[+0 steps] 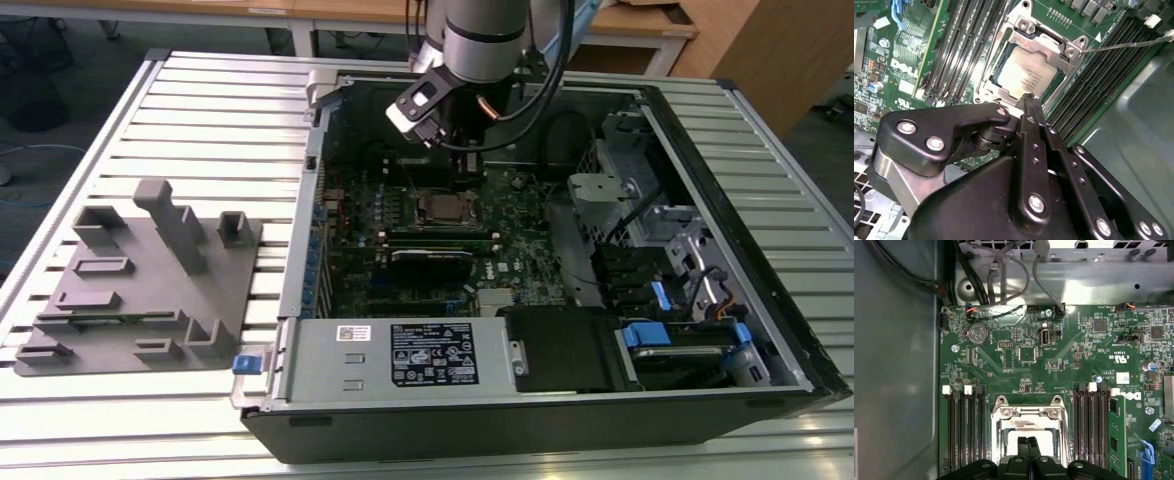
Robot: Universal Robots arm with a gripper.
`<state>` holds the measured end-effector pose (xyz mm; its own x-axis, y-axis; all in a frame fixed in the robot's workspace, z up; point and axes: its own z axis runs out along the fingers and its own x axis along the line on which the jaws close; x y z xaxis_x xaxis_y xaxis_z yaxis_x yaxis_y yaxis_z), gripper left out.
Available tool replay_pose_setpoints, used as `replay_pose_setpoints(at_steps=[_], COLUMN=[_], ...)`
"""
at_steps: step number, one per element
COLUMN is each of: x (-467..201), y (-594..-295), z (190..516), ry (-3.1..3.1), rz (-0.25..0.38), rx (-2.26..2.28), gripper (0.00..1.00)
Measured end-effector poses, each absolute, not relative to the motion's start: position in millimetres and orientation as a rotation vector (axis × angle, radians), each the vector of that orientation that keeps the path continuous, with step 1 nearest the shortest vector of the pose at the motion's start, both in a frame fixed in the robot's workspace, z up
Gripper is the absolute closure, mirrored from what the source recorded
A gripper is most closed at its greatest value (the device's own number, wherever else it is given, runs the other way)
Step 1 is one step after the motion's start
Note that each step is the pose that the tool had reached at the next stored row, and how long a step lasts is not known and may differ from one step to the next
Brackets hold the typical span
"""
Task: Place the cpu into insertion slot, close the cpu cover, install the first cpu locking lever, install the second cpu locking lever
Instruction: 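Close the cpu cover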
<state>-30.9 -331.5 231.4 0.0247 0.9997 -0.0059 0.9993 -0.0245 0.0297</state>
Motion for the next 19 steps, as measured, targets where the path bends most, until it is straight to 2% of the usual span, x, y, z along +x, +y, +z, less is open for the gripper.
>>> replay_pose_setpoints(at_steps=[19], x=[-36.3], y=[-332.3], z=[229.4], ry=[2.227], rz=[0.027], rx=[2.180], gripper=[0.90])
